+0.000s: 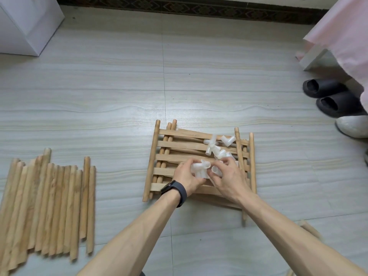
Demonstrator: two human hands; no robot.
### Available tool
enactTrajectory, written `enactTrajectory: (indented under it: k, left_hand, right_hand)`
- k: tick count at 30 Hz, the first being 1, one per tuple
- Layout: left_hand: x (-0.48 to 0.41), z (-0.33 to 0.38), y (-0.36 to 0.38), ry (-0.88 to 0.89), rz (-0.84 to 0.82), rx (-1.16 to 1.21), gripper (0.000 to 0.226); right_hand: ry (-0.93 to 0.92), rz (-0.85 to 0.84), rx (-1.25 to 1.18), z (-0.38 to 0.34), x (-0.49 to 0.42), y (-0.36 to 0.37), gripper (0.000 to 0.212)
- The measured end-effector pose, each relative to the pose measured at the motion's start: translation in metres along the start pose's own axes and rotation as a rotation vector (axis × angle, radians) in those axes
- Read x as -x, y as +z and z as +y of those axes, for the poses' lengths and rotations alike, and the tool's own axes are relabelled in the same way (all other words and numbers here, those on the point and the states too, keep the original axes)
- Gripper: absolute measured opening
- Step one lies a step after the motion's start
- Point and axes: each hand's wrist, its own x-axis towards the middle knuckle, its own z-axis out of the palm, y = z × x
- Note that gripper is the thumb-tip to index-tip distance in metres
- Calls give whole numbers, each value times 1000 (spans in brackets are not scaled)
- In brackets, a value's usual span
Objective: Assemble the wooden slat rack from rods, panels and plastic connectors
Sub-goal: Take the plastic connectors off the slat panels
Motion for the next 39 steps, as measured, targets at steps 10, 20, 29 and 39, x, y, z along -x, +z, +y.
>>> enactTrajectory:
  k: [10, 20, 29, 39]
  left_hand:
    - [143, -60, -145, -155, 395, 281, 47]
    - [339, -232, -217, -733, 784, 143, 42]
    - [316, -233, -218, -710, 668, 113, 69]
    - [302, -216, -220, -761, 396, 25, 79]
  right_hand:
    - [-171, -278, -142, -158, 30, 0, 11]
    - [171, -721, -639, -290, 143, 187, 19]
    - [214, -935, -686, -305, 153, 230, 54]
    - [-45, -773, -217, -319, 166, 225, 48]
